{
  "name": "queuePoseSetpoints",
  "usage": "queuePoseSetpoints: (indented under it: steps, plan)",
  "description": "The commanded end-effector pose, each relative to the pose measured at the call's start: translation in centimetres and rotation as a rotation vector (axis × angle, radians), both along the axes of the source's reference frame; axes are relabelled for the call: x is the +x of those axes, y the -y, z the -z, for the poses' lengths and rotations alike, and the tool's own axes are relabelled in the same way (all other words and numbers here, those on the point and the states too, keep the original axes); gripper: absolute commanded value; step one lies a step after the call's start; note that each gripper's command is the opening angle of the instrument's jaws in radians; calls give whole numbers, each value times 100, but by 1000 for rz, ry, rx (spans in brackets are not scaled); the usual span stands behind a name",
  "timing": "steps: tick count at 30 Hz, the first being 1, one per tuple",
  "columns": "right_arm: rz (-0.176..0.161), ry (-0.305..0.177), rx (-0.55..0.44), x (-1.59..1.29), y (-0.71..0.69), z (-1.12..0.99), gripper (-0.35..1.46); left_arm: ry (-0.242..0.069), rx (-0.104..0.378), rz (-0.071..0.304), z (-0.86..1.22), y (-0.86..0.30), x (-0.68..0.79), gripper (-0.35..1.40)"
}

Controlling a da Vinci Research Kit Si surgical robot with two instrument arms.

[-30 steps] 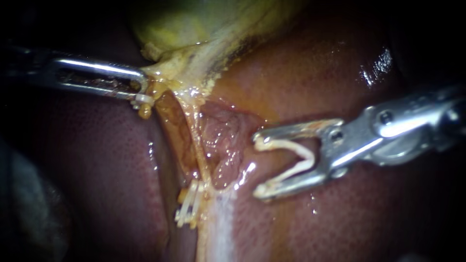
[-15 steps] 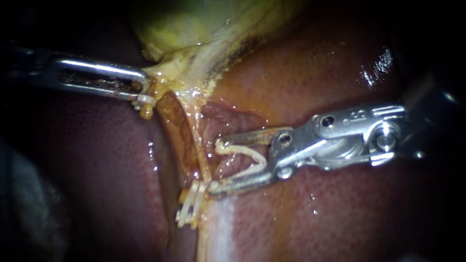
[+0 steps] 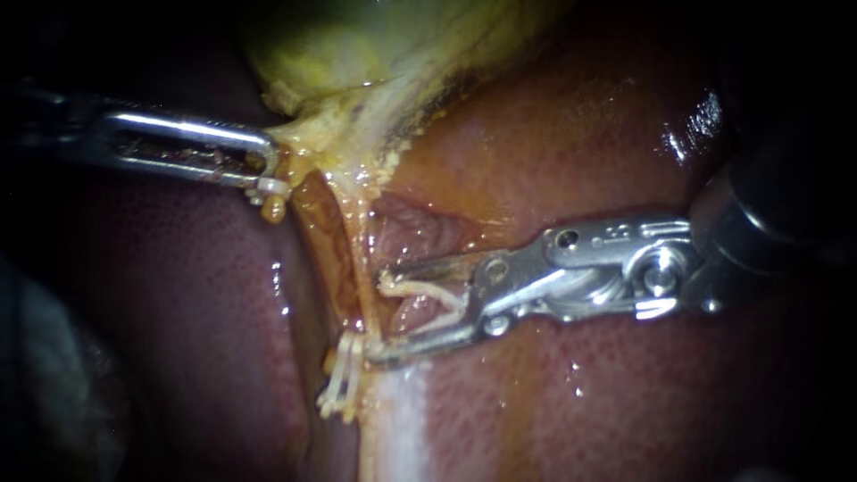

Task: Clipping first clip right tube

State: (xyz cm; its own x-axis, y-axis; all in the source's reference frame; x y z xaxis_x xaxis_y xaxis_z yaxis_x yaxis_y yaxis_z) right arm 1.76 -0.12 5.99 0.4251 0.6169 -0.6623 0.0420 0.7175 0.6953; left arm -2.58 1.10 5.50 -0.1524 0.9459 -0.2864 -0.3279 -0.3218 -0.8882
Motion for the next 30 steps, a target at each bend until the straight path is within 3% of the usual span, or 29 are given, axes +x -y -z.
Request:
queuePoseSetpoints:
  steps: [1,12,17,22,30]
  plan:
    - [-2,-6,0,3,0,0,50,-1,0,1,0,0,0,-35]
    - [0,-53,40,26,4,-2,49,-1,0,1,1,1,0,-35]
    - [40,-103,80,25,16,10,49,-1,0,1,1,1,0,-35]
    - [105,-173,101,28,31,30,46,-1,0,1,1,1,0,-35]
    - [108,-192,101,31,35,38,42,-1,0,1,1,1,0,-35]
